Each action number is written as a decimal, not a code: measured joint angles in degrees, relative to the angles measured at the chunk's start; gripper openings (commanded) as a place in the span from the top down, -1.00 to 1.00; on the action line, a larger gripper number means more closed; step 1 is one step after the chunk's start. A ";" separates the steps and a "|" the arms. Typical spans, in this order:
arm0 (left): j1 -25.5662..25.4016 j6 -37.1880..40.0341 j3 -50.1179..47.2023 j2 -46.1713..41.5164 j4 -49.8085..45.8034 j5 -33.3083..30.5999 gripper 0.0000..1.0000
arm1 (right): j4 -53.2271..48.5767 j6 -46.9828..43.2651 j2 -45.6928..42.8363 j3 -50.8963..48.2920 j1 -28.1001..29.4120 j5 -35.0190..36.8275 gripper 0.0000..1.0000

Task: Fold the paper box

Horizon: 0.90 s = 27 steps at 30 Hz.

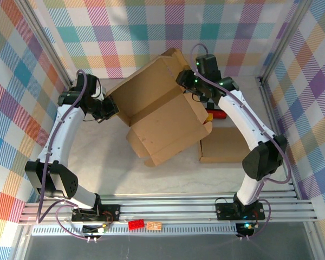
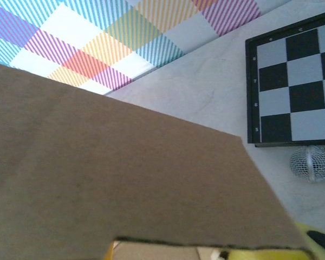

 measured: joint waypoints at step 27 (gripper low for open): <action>2.32 -1.51 0.63 3.34 3.72 6.08 1.00 | -2.45 -11.52 0.22 12.41 0.81 -10.56 -0.27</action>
